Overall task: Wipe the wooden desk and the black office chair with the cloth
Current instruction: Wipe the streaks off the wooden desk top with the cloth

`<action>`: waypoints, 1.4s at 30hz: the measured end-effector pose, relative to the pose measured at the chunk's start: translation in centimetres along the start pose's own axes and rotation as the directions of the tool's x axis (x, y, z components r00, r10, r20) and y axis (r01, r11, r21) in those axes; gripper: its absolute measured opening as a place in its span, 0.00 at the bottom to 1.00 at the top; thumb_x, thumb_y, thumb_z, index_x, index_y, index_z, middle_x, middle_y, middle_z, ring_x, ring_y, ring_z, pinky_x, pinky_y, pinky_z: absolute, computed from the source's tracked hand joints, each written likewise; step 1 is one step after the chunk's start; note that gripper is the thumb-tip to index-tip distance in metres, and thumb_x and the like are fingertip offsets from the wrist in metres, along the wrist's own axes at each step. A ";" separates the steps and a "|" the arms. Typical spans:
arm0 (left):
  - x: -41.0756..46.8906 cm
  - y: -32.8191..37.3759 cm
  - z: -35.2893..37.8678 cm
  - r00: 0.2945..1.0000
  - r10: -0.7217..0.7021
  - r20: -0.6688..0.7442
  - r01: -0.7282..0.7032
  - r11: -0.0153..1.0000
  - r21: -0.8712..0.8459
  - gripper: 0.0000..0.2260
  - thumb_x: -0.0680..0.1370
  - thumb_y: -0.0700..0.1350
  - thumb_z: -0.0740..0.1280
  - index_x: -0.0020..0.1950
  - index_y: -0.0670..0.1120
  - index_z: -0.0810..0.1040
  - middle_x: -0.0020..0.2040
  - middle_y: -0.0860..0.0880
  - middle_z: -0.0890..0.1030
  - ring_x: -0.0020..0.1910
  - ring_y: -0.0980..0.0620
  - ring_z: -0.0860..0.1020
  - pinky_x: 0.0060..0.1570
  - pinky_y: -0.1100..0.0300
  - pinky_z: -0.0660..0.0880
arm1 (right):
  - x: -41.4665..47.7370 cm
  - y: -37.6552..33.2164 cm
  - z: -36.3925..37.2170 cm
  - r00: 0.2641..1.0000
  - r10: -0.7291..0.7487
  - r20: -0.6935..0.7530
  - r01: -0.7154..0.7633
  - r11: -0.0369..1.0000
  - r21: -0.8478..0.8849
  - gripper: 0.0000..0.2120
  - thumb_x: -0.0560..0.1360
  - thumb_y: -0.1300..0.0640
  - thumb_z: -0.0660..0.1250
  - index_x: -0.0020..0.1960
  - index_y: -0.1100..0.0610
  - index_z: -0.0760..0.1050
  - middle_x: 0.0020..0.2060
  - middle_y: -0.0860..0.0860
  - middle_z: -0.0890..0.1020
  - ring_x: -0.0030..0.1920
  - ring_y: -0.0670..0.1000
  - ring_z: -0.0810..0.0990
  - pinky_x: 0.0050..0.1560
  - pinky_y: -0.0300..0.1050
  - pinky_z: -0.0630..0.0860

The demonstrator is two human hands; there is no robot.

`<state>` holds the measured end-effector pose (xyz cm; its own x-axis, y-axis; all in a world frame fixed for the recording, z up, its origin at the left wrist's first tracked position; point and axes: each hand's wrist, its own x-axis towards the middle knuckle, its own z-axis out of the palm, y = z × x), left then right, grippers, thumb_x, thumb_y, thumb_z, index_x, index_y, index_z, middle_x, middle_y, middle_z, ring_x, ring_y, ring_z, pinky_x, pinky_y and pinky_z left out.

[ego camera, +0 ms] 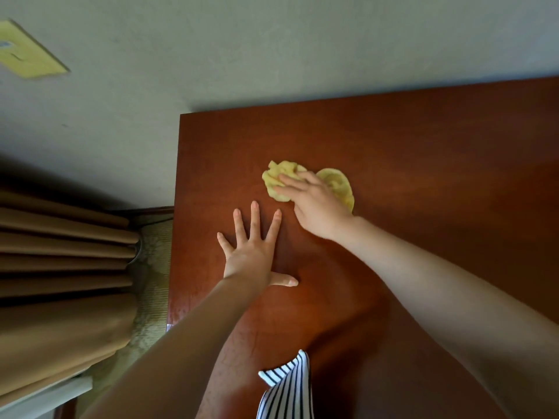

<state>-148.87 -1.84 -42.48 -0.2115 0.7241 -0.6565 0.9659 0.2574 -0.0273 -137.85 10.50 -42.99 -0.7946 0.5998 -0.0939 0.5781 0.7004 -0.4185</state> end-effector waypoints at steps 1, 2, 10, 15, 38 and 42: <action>-0.1 0.0 0.0 1.000 -0.004 -0.001 0.004 1.000 0.001 0.59 0.61 0.73 0.67 0.70 0.56 0.23 0.72 0.44 0.23 0.72 0.35 0.29 0.68 0.30 0.46 | -1.4 -0.3 0.2 1.000 -0.015 0.003 0.015 1.000 0.016 0.25 0.77 0.65 0.58 0.72 0.51 0.66 0.73 0.48 0.64 0.72 0.54 0.59 0.73 0.48 0.55; 0.0 -0.1 -0.1 1.000 -0.007 0.002 0.007 1.000 -0.001 0.59 0.61 0.73 0.67 0.71 0.56 0.24 0.72 0.44 0.24 0.72 0.35 0.29 0.68 0.30 0.47 | -2.7 -0.4 0.5 1.000 -0.021 0.000 0.021 0.999 0.036 0.25 0.76 0.65 0.60 0.71 0.51 0.68 0.73 0.48 0.66 0.72 0.54 0.61 0.73 0.48 0.57; -0.3 -0.1 -0.3 1.000 -0.012 -0.012 0.012 1.000 0.003 0.60 0.60 0.74 0.67 0.69 0.57 0.22 0.73 0.44 0.25 0.73 0.35 0.30 0.69 0.31 0.49 | -13.9 0.9 0.3 0.996 -0.082 -0.032 0.084 0.995 0.054 0.24 0.69 0.69 0.70 0.63 0.53 0.78 0.65 0.48 0.76 0.62 0.56 0.74 0.64 0.53 0.72; -0.6 0.2 -0.2 1.000 -0.011 -0.024 0.011 1.000 -0.006 0.60 0.60 0.74 0.67 0.70 0.56 0.23 0.73 0.44 0.25 0.73 0.36 0.31 0.69 0.31 0.48 | -16.0 5.8 -2.0 0.996 -0.059 -0.069 0.055 0.997 -0.053 0.26 0.66 0.74 0.70 0.60 0.54 0.80 0.62 0.50 0.78 0.58 0.58 0.77 0.65 0.50 0.69; 0.1 0.3 -0.2 0.999 0.001 0.044 -0.003 0.999 0.033 0.61 0.60 0.74 0.65 0.65 0.54 0.17 0.69 0.42 0.21 0.70 0.32 0.28 0.68 0.30 0.47 | 8.5 11.2 -5.9 0.927 0.365 -0.090 -0.370 0.927 -0.057 0.28 0.76 0.68 0.56 0.74 0.54 0.61 0.76 0.52 0.58 0.74 0.61 0.55 0.74 0.46 0.51; 0.1 0.2 -0.4 0.998 -0.005 0.057 0.004 1.000 0.015 0.61 0.60 0.74 0.66 0.65 0.55 0.18 0.69 0.43 0.21 0.70 0.33 0.27 0.68 0.30 0.46 | 9.4 7.2 -4.4 0.979 0.204 -0.018 -0.204 0.978 -0.032 0.28 0.76 0.68 0.55 0.74 0.51 0.63 0.76 0.50 0.58 0.74 0.59 0.55 0.74 0.44 0.48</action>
<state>-148.74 -1.48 -42.24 -0.2077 0.6850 -0.6983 0.9671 0.2511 -0.0413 -140.33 22.84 -42.92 -0.6565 0.7369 -0.1609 0.7340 0.5751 -0.3613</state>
